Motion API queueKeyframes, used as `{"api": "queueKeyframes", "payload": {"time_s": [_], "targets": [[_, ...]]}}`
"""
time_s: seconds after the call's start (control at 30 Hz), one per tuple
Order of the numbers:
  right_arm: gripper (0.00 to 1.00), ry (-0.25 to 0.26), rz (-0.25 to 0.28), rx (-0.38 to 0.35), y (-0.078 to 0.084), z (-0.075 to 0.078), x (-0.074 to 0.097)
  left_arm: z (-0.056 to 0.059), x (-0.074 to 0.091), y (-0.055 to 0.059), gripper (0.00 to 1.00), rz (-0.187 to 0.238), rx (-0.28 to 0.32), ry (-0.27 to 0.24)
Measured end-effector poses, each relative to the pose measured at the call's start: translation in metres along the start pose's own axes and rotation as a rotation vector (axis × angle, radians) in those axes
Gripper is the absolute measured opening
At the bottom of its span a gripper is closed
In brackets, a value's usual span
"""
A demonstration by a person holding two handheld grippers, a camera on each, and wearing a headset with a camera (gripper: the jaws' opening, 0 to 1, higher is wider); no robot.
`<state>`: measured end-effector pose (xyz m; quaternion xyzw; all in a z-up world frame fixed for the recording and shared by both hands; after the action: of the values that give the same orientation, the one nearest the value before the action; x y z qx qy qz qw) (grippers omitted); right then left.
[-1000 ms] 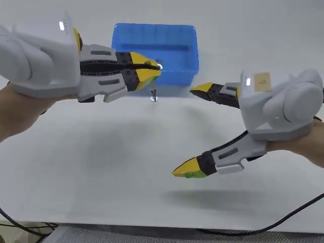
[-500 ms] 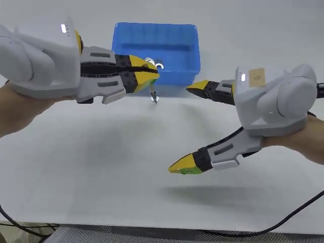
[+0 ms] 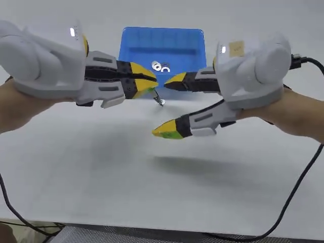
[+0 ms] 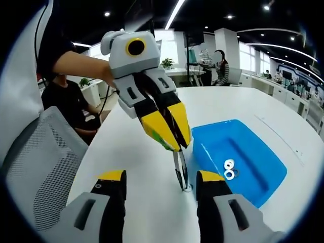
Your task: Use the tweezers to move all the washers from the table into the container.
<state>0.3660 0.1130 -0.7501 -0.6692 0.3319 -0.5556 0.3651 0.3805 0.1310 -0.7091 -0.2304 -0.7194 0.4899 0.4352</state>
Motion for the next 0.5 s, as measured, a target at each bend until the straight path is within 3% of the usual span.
{"api": "queueKeyframes", "payload": {"time_s": [0.2, 0.37, 0.5], "targets": [[0.33, -0.039, -0.028, 0.064, -0.005, 0.008, -0.011, -0.001, -0.003, -0.002, 0.06, 0.007, 0.006, 0.002], [0.25, -0.063, -0.097, 0.131, 0.001, 0.013, -0.016, 0.001, -0.006, -0.004, 0.06, 0.012, 0.006, 0.012], [0.18, -0.065, -0.106, 0.143, 0.002, 0.018, -0.017, 0.002, -0.007, -0.005, 0.06, 0.014, 0.006, 0.017]]}}
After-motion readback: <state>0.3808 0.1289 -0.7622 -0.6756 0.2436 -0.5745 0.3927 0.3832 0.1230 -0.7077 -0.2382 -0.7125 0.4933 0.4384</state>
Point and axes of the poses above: the centre of the closed fingertips' face, and the gripper's own axes: x roughly backward along the fingers, z roughly to its right, y roughly out of its underside, the point moved 2 cm from there along x, roughly backward along the fingers, and after that the axes turned 4 degrees about -y, right-handed, at the moved point
